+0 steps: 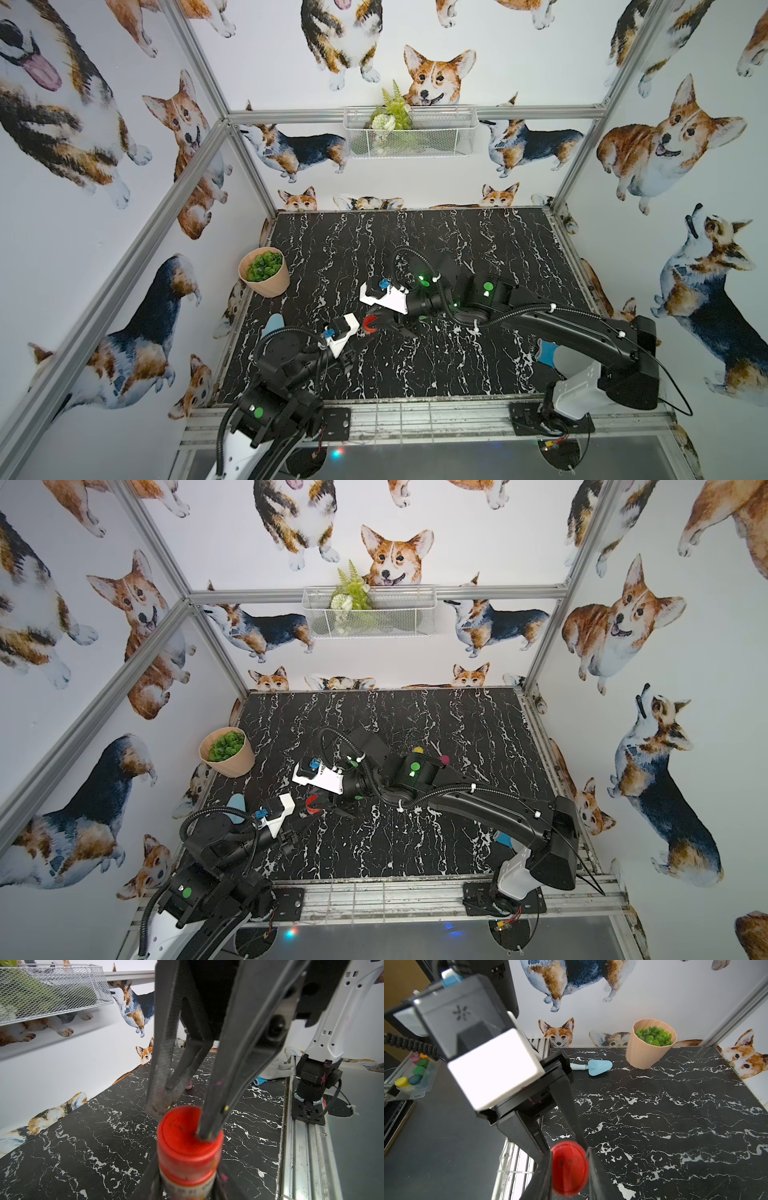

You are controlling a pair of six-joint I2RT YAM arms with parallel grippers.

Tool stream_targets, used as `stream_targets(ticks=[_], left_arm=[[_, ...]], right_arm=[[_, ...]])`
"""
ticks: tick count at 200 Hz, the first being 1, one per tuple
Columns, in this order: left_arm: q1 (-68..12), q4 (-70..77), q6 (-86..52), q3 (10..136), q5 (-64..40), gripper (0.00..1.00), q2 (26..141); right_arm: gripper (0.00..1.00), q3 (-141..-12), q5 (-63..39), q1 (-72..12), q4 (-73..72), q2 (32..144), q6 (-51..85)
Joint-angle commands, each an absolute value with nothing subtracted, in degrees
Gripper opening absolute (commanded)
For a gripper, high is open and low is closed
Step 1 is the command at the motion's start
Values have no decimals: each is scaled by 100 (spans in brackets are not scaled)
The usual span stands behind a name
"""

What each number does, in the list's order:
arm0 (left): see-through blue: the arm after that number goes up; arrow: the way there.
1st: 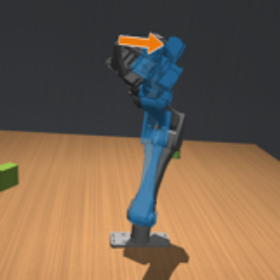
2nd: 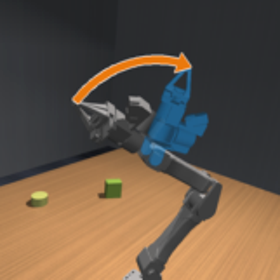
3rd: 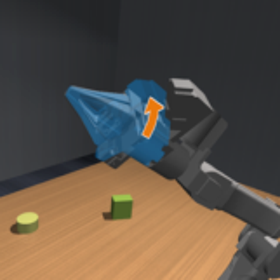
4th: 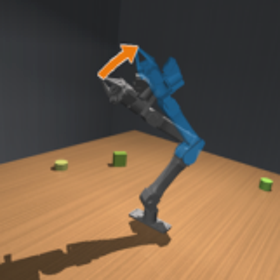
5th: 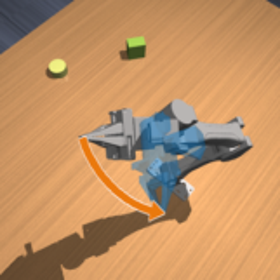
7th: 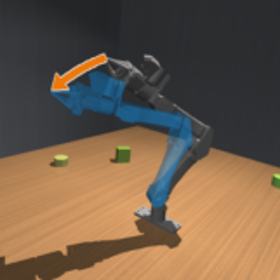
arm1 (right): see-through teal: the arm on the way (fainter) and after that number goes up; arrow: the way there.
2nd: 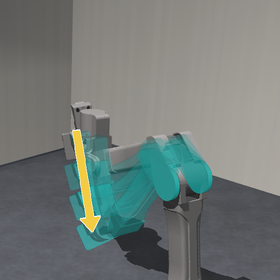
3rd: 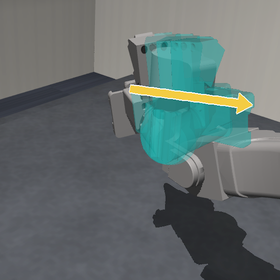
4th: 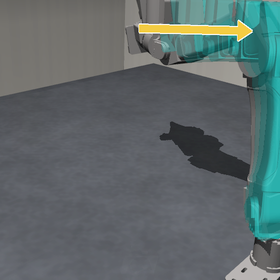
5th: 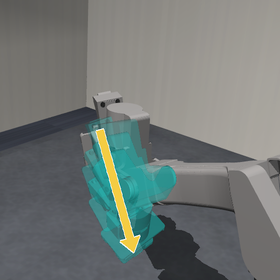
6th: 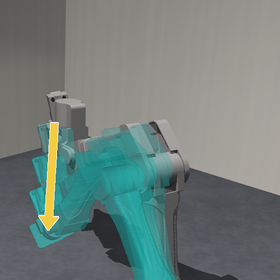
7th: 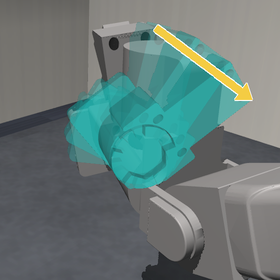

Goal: Close the paint jar lid
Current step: Screw the lid onto the paint jar.

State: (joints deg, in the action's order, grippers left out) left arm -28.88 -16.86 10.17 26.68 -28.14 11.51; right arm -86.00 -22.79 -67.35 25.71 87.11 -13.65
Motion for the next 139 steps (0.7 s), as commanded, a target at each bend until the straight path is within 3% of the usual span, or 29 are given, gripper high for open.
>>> stream_targets(ticks=[1, 50, 67, 139], left_arm=[[-2874, -1475, 1068, 2716, -2549, 30, 1151], [-2874, -1485, 1086, 2714, -2505, 30, 1151], [-2878, -1481, 1084, 2707, -2505, 30, 1151], [-2874, -1485, 1085, 2716, -2505, 30, 1138]], right_arm=[[32, -8635, -2657, -6814, 2877, 8673, -1403], [32, -8600, -2601, -6821, 2925, 8607, -1375], [41, -8578, -2541, -6825, 2935, 8573, -1387], [46, -8412, -2168, -6856, 2621, 8508, -1343]])
